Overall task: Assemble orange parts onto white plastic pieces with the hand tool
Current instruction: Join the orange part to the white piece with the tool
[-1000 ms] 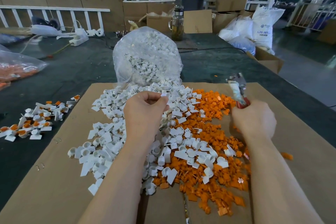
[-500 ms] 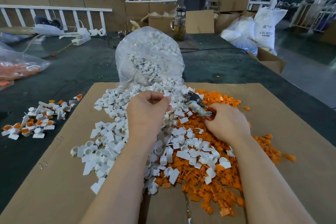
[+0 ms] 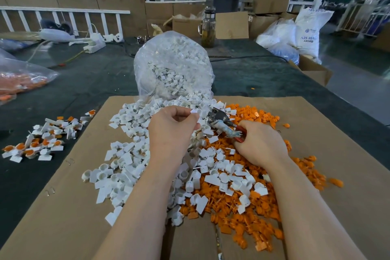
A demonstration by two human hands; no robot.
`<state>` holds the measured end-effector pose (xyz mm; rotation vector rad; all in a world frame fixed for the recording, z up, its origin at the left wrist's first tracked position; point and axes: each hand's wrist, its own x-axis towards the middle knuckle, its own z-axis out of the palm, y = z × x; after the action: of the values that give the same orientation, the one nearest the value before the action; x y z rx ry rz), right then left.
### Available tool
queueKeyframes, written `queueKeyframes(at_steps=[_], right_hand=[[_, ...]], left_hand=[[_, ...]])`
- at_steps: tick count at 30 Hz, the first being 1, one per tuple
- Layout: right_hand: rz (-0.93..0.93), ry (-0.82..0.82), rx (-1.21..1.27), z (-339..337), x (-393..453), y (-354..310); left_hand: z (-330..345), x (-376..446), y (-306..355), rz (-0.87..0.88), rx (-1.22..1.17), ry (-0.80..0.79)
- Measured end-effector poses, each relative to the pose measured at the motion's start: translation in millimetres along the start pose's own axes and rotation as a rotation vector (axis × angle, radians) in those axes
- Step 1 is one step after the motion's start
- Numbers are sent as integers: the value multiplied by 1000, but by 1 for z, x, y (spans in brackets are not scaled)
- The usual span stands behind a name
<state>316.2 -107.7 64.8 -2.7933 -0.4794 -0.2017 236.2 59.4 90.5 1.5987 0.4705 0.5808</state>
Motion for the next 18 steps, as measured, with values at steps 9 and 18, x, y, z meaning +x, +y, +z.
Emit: queueKeyframes(at_steps=[9,18], right_hand=[[14,162,279,-1,0,-6],[-55,120,1093,-9,-9,-32]], left_hand=[[1,2,-2,-17,-36,-14],[3,-2,1,-82,-188,-108]])
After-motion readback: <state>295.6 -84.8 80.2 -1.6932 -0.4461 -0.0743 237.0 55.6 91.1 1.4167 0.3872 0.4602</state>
